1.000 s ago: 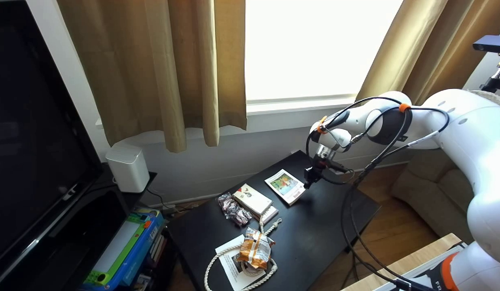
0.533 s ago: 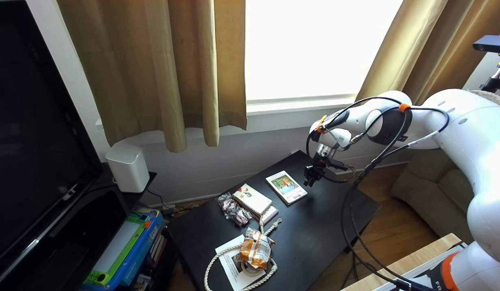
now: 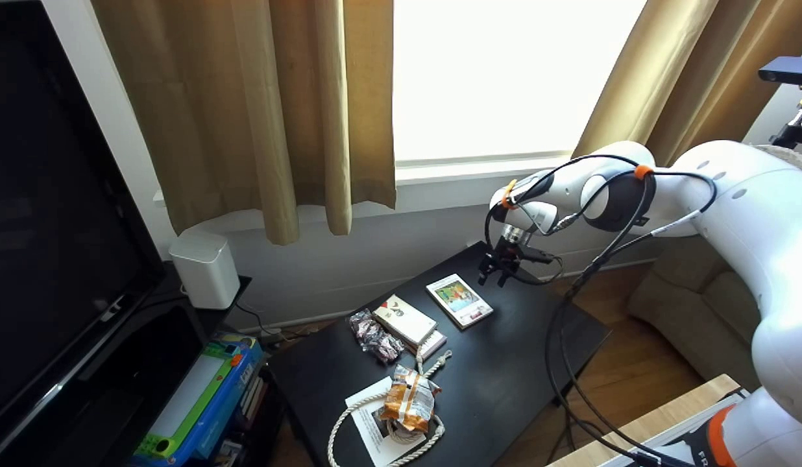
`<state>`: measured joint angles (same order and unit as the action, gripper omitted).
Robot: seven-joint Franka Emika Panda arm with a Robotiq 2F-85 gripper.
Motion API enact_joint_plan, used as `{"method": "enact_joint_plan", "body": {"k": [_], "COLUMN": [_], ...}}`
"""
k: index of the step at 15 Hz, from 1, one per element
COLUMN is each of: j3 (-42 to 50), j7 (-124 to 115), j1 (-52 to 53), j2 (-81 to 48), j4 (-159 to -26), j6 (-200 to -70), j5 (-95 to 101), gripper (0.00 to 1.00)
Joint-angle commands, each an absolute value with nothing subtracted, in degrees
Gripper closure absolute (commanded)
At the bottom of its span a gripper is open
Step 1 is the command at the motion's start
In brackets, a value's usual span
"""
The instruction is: Put one book on the table
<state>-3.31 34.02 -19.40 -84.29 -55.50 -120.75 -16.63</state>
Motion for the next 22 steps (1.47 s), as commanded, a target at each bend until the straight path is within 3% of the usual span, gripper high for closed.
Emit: {"method": "enact_joint_plan", "body": {"k": [1, 15, 22], "j3": [-2.03, 7.59, 5.2], "j7": [32.28, 22.43, 14.94], "j1": [-16.52, -1.13, 0.69], "j2": [-80.92, -60.51, -48.78], "j4": [-58.68, -78.09, -90.8], "j6": [-124.1, -125.36, -127.51], "j5": [-15.64, -11.49, 1.49], "gripper": [0.0, 0.0, 0.0]}}
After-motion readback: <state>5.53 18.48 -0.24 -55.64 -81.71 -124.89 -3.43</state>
